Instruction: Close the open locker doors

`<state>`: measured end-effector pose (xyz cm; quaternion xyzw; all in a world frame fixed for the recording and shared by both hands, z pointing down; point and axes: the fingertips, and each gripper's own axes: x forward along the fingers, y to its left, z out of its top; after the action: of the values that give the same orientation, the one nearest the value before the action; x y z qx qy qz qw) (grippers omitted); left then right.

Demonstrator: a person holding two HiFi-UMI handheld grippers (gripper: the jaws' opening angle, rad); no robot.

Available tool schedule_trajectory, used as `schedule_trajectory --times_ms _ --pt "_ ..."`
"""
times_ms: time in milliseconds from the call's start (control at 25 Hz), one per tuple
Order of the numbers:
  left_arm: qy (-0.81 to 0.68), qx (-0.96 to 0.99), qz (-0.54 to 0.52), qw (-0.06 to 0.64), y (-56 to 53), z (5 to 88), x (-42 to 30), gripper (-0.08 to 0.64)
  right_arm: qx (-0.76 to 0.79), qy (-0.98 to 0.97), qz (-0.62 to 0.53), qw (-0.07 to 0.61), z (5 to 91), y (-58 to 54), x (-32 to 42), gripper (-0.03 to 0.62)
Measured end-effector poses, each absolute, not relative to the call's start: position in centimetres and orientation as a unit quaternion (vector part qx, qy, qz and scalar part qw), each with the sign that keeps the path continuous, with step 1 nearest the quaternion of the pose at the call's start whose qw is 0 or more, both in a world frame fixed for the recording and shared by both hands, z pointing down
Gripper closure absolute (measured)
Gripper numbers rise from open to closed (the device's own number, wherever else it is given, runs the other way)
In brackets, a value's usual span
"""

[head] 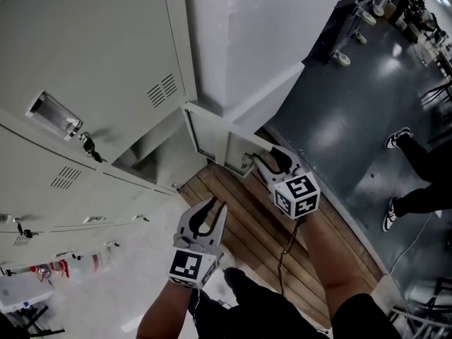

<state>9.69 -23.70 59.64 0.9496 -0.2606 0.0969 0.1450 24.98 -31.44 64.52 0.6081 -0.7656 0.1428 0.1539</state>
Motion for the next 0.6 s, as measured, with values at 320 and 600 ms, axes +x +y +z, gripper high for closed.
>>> schedule_trajectory --times_ms 320,600 --pt "-0.265 0.948 0.099 0.146 -23.3 60.1 8.0 0.448 0.610 -0.762 0.137 0.167 64.8 -30.7 23.3 0.491" --pt "-0.282 0.944 0.078 0.151 -23.0 59.7 5.8 0.443 0.584 -0.782 0.138 0.169 64.7 -29.2 18.9 0.495"
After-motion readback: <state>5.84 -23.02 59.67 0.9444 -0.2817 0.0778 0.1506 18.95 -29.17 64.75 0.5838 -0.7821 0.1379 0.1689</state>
